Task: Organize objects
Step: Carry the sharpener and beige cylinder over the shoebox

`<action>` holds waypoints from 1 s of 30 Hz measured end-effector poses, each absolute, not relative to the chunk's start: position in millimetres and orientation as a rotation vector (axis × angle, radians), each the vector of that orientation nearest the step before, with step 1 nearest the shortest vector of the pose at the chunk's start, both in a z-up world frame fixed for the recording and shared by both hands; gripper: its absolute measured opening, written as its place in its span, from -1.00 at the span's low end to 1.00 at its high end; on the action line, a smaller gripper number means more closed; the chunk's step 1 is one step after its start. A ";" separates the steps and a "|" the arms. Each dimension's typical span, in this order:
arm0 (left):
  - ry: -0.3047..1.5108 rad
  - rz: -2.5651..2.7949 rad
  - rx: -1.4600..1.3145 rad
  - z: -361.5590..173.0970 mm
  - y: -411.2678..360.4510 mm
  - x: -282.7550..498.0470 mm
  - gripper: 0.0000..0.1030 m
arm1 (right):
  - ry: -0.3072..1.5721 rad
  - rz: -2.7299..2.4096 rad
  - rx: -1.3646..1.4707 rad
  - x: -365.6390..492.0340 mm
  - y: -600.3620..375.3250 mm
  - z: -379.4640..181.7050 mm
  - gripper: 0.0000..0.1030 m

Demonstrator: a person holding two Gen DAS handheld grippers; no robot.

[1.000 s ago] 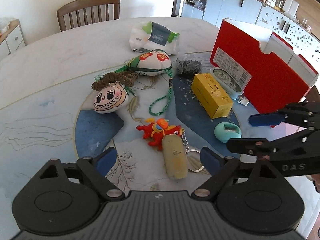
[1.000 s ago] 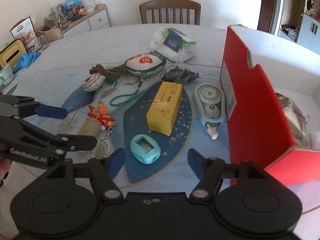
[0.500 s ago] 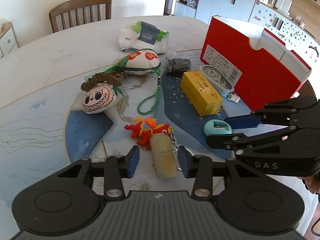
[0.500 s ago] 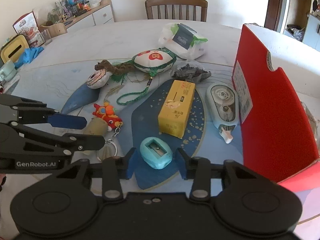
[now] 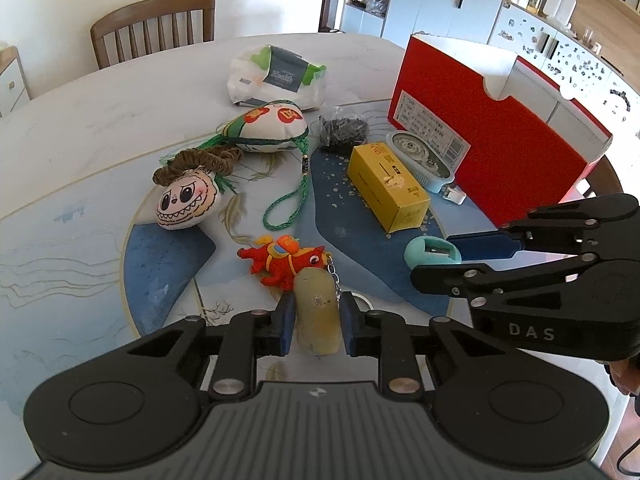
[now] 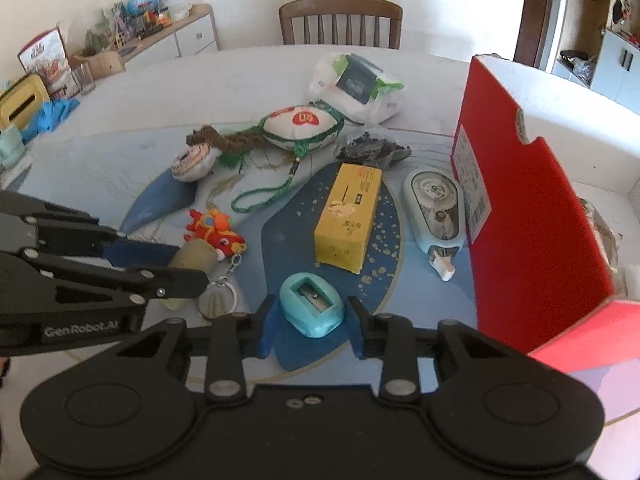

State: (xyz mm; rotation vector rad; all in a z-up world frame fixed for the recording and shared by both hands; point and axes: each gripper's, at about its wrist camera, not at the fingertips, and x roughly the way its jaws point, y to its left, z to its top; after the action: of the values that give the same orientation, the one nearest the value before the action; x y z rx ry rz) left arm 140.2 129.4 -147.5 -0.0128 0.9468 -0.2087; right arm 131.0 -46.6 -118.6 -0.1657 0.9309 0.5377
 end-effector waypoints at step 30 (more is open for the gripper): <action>0.792 -0.265 0.024 -27.5 62.0 151.5 -0.56 | 0.771 0.487 -0.089 134.5 -133.6 -1.4 -0.35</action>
State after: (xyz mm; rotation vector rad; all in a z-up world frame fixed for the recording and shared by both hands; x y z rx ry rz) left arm 151.5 62.0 -27.5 0.0243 0.7924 -0.2651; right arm 134.5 -133.6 -1.4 -0.0894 0.7706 0.4869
